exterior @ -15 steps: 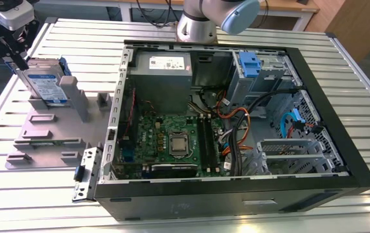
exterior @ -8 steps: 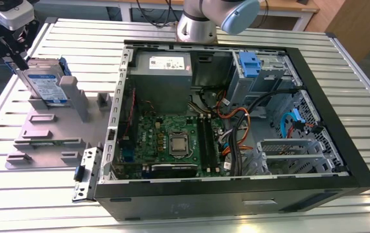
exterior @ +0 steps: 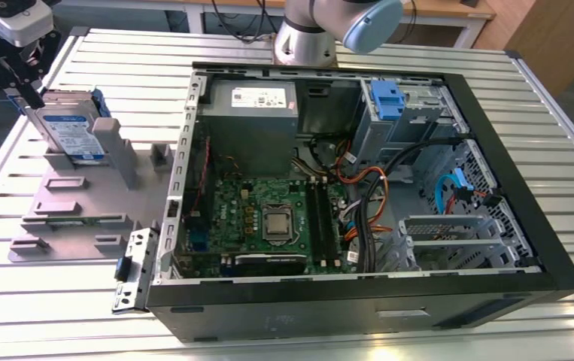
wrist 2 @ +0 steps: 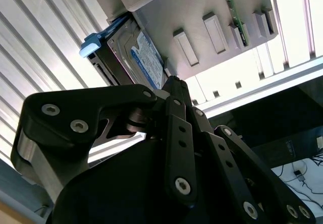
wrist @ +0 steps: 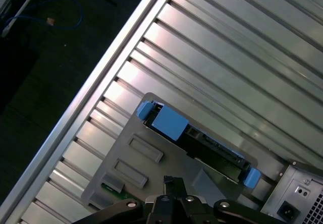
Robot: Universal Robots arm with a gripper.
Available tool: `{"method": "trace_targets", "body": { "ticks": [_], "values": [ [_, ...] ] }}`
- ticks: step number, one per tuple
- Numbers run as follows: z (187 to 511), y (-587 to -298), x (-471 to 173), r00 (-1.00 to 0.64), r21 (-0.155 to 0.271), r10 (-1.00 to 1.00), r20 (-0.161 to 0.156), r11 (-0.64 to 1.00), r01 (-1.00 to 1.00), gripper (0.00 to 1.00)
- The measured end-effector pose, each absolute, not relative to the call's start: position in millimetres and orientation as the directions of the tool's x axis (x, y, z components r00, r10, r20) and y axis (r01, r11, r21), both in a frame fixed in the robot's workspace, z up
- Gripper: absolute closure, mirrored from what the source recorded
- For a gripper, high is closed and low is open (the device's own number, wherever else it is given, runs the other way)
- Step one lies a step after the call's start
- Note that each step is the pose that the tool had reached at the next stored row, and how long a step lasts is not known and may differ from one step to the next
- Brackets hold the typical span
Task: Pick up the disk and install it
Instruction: 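Pick up the disk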
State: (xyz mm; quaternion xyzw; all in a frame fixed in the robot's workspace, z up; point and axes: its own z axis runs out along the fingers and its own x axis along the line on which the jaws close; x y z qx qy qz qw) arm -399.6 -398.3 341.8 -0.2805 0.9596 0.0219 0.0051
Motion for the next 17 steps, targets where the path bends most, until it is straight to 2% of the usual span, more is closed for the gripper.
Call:
{"method": "trace_targets", "body": {
  "ticks": [17],
  "values": [
    [341.8, -398.3, -399.6, -0.838, 0.039, -0.546, -0.022, 0.837, -0.546, 0.89]
  ]
}}
